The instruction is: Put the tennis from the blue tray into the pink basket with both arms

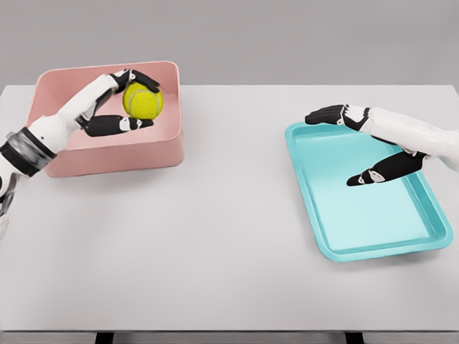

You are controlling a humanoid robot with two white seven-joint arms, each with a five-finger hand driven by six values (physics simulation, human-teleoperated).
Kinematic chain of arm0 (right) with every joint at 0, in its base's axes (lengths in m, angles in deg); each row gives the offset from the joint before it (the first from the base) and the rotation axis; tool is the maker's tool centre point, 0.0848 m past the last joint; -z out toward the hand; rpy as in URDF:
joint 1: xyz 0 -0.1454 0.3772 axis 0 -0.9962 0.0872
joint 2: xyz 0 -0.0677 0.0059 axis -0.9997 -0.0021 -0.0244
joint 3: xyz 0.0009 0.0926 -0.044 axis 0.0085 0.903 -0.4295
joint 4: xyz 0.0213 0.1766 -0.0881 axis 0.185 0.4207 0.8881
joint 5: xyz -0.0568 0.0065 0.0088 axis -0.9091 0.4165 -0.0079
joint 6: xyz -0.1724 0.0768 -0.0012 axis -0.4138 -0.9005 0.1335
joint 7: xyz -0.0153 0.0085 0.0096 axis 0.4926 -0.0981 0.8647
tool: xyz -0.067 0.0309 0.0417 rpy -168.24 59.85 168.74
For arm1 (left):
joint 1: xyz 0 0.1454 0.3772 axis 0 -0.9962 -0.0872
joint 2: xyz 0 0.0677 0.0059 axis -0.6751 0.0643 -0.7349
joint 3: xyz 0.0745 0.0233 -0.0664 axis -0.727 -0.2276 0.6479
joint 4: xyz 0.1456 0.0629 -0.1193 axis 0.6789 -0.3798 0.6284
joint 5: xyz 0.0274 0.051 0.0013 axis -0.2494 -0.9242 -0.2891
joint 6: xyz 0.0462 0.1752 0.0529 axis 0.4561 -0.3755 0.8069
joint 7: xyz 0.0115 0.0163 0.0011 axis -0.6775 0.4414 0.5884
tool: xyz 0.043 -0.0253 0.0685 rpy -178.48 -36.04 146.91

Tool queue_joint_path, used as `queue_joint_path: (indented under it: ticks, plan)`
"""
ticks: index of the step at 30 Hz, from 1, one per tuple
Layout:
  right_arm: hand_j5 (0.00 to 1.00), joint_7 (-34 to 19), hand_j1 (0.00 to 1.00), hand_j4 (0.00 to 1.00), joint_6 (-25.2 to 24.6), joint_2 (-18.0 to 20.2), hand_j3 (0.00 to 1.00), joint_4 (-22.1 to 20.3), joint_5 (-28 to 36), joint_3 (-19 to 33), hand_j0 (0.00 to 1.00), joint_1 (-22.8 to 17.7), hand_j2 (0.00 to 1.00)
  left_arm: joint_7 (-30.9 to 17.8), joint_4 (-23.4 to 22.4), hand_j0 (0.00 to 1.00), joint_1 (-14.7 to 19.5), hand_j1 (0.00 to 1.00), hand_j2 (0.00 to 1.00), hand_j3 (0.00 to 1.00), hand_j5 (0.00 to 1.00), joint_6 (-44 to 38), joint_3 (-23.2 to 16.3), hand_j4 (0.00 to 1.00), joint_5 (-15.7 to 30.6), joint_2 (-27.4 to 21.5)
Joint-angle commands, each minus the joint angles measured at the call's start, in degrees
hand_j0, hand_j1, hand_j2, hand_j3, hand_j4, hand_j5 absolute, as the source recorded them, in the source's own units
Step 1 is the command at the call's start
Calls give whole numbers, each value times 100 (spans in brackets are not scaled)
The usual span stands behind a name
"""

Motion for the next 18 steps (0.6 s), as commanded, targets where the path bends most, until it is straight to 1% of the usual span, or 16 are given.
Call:
queue_joint_path:
  ticks: [1, 7, 12, 13, 14, 17, 18]
  plan:
    - [100, 3, 100, 100, -15, 6, 100, -2, 42, -16, 100, 0, 100, 5, -304, 48, 18, 48, 48, 48, 48, -98, 1, 48, 33, -3]
    - [100, 3, 100, 100, -15, -3, 100, -2, 42, -42, 100, 0, 100, 5, -981, 48, 316, 48, 48, 48, 48, -256, -8, 48, -63, -3]
    - [100, 3, 100, 100, -15, -3, 100, -2, 42, -51, 100, -18, 100, 5, -1271, 48, 475, 48, 48, 48, 48, -300, -8, 48, -90, -3]
    - [100, 3, 100, 100, -15, -90, 100, -2, 42, -51, 100, -18, 100, 5, -1359, 48, 562, 48, 48, 48, 48, -317, -25, 48, -99, -3]
    - [100, 3, 100, 100, -15, -170, 100, -2, 42, -42, 100, -26, 100, 5, -1438, 48, 580, 48, 48, 48, 48, -353, -25, 48, -99, -3]
    - [100, 3, 100, 100, -15, -178, 100, -2, 42, -42, 100, -53, 100, 5, -1781, 49, 694, 49, 49, 49, 49, -361, -78, 49, -99, 6]
    - [100, 3, 100, 100, -15, -178, 100, -11, 42, -42, 100, -53, 100, 5, -1790, 51, 703, 51, 51, 51, 51, -361, -78, 51, -107, 6]
